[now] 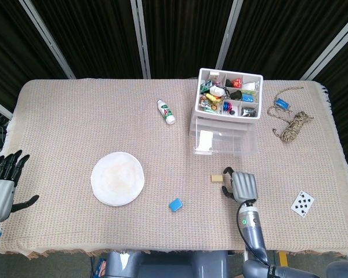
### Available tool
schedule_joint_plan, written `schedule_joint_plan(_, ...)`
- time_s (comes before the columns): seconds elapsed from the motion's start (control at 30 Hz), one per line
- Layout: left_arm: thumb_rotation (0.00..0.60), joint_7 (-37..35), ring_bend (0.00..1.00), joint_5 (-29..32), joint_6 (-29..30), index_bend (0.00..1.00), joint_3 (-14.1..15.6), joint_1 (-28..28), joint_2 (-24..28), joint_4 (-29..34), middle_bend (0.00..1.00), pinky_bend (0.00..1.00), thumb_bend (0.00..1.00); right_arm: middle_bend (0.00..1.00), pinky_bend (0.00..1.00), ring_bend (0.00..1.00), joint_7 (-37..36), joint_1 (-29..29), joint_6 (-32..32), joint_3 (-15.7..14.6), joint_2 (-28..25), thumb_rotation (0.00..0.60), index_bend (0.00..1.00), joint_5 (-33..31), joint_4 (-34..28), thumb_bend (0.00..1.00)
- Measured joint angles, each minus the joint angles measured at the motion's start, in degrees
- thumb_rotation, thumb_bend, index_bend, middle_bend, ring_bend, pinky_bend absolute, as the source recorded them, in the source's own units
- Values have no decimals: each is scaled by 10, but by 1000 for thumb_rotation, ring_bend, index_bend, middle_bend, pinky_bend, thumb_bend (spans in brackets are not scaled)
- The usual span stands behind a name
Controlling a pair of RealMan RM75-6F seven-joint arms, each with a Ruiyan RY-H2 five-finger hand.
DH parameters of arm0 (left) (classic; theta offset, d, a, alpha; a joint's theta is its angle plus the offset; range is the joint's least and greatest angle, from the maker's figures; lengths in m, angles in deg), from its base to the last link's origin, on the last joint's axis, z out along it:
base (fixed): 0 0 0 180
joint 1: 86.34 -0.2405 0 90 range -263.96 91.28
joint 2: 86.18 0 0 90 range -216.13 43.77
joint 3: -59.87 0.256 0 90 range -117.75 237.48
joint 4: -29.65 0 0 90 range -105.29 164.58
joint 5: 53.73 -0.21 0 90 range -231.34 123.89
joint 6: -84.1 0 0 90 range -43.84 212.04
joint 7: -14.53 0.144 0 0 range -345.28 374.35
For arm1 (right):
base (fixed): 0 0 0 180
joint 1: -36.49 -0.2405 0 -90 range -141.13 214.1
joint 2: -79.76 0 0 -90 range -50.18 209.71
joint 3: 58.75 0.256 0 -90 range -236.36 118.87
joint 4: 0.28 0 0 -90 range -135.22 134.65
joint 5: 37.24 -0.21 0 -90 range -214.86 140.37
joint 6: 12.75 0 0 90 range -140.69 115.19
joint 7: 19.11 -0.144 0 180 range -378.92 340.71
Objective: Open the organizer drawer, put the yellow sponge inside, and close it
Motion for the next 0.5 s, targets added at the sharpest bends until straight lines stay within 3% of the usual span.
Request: schedule_joint_plan(0.5,600,-6,0,4,-5,62,0,1,2,3,0,0,114,919,721,903,11,-12,26,22,36,600,407,-18,49,336)
